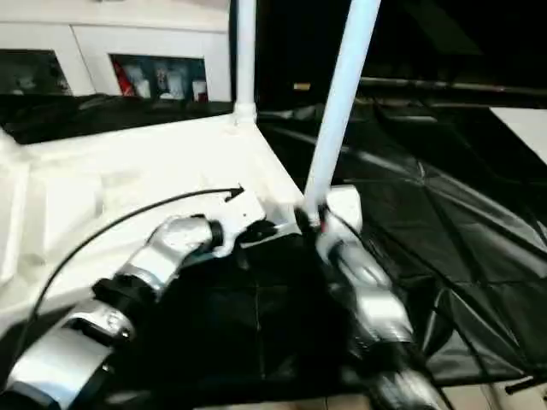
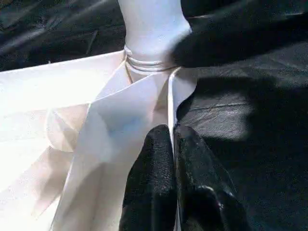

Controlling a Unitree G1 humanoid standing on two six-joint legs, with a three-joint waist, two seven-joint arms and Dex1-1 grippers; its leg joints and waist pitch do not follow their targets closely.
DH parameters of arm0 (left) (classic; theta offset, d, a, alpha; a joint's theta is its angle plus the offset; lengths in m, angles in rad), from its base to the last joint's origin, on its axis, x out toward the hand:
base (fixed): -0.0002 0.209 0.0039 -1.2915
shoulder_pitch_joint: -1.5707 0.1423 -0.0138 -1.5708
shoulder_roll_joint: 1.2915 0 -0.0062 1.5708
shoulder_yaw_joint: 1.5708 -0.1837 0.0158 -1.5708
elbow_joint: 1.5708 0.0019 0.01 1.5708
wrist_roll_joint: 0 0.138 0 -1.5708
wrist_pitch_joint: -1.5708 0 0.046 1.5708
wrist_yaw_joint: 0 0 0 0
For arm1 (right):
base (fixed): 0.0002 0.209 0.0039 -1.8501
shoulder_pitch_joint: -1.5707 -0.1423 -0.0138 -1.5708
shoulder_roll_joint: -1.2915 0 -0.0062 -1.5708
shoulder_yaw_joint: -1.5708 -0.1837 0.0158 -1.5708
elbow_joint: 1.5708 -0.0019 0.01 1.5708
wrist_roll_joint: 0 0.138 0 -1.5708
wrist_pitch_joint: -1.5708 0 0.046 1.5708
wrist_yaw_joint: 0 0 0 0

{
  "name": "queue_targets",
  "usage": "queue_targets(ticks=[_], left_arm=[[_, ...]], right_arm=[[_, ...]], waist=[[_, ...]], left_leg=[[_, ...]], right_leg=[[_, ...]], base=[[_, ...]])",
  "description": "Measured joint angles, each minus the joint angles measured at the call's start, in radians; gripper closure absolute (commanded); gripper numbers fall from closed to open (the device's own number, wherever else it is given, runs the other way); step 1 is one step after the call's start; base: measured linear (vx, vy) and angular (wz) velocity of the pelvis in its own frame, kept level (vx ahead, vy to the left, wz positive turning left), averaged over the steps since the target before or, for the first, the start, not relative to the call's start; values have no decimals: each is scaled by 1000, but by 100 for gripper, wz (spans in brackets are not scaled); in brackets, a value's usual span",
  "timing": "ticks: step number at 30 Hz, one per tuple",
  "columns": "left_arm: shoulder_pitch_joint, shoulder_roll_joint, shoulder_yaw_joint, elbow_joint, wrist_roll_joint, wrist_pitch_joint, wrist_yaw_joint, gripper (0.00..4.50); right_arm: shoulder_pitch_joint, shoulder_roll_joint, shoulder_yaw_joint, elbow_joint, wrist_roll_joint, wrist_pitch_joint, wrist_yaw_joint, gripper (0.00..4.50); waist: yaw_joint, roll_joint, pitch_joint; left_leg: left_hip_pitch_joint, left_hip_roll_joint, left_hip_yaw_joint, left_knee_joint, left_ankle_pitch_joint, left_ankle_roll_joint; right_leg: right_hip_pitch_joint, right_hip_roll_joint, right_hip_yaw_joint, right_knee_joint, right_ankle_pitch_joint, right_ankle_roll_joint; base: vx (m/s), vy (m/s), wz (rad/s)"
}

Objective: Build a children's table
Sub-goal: Rotate leg to tighten, then rotate table base

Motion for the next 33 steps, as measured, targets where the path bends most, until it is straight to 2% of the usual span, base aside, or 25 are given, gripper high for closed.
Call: queue_targets(ticks=[3,4,7,9,14,15,16,19,22,25,29,33], left_arm=[[-12,-5,14,33,-12,-22,2,450],[-12,-6,28,38,-26,-29,0,405],[-11,5,77,14,-88,-37,-31,397],[-4,30,89,-46,-117,-33,-77,368],[92,144,109,-239,-176,51,-204,345],[108,165,114,-257,-176,60,-212,317],[118,182,117,-267,-175,65,-215,317],[152,206,123,-298,-174,83,-218,291],[202,204,117,-351,-175,132,-222,261],[243,208,105,-442,-191,200,-231,246],[290,262,121,-593,-253,304,-264,215],[404,365,145,-819,-353,428,-352,178]], right_arm=[[74,-30,12,-120,15,18,47,139],[103,-39,17,-162,28,24,66,134],[159,-55,29,-246,71,52,124,134],[165,-58,44,-265,81,61,152,134],[137,-28,76,-255,76,59,157,134],[133,-26,76,-251,74,58,152,134],[132,-27,74,-246,74,58,145,134],[131,-17,74,-242,73,59,133,134],[130,-23,75,-242,73,59,136,134],[124,-26,79,-241,74,59,155,134],[85,-9,86,-220,75,58,160,134],[4,39,83,-129,74,49,117,134]], waist=[[7,1,1],[9,-1,3],[10,-5,5],[10,-6,5],[9,-9,5],[11,-11,6],[16,-13,6],[30,-16,7],[32,-17,7],[29,-18,7],[15,-16,7],[3,-17,7]], left_leg=[[-1,0,0,-1,0,0],[-1,0,0,-1,0,0],[-3,1,0,-1,0,0],[-5,1,0,0,0,0],[-9,2,0,1,1,2],[-10,2,0,1,2,3],[-10,2,0,1,1,2],[-14,2,1,5,1,3],[-16,2,1,10,-1,5],[-15,3,1,12,-1,3],[-12,4,0,11,0,0],[-8,4,0,10,1,-2]], right_leg=[[0,0,0,-1,0,1],[-1,0,0,-1,-1,1],[-4,1,0,0,0,1],[-6,1,0,0,0,0],[-11,2,0,2,-2,-2],[-11,2,0,2,-3,-2],[-12,2,0,2,-3,-2],[-12,1,-1,1,-3,-2],[-11,0,0,2,-3,-2],[-11,0,0,5,-2,-2],[-12,1,0,10,-2,-2],[-13,2,1,15,-3,-3]], base=[[0,0,0],[0,0,0],[0,0,0],[0,0,0],[0,0,0],[0,0,0],[0,0,0],[0,0,0],[0,0,0],[0,0,0],[0,0,0],[0,0,0]])
